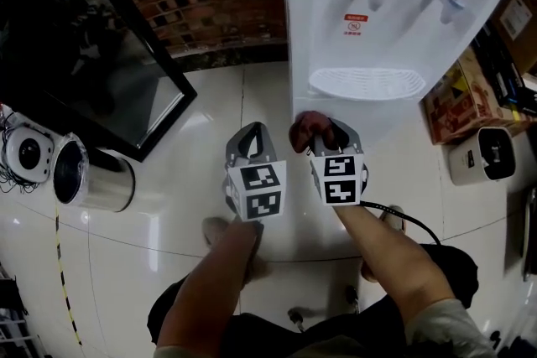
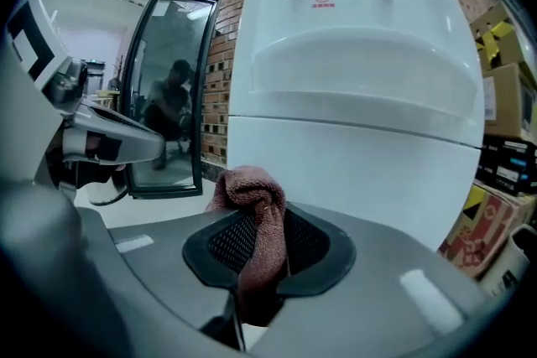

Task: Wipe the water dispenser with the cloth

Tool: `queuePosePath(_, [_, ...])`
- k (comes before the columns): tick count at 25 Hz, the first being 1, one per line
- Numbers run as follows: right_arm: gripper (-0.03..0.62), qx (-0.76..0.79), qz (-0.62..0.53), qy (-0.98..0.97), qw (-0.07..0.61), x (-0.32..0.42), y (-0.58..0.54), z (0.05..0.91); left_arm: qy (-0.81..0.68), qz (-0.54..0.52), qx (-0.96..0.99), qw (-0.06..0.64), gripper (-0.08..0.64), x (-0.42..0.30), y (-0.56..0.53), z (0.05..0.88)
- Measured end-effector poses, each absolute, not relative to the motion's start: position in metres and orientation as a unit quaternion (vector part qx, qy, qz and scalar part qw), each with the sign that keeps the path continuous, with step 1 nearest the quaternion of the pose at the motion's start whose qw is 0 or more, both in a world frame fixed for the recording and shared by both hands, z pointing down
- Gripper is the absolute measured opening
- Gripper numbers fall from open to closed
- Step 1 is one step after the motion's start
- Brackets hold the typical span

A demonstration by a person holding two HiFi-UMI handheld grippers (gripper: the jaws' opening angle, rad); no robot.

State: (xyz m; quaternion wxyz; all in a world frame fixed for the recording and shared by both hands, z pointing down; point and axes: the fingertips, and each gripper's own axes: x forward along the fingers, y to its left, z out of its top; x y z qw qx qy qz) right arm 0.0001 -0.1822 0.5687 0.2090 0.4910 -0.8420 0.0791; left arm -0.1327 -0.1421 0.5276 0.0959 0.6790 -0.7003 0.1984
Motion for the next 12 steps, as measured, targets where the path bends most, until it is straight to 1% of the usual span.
queuePosePath(6, [0.089,0.499,0.079,-0.838,0.205,0.029,-0.191,0.567,-0.685,0.16,0.702,0.117,0.0,-0.078,-0.147,0.537])
queuePosePath(12, [0.089,0.532,0.093,-0.819,0.196,0.07,-0.198,0.569,-0.652,0.149,0.738,0.095,0.0,-0.026,-0.158,0.53])
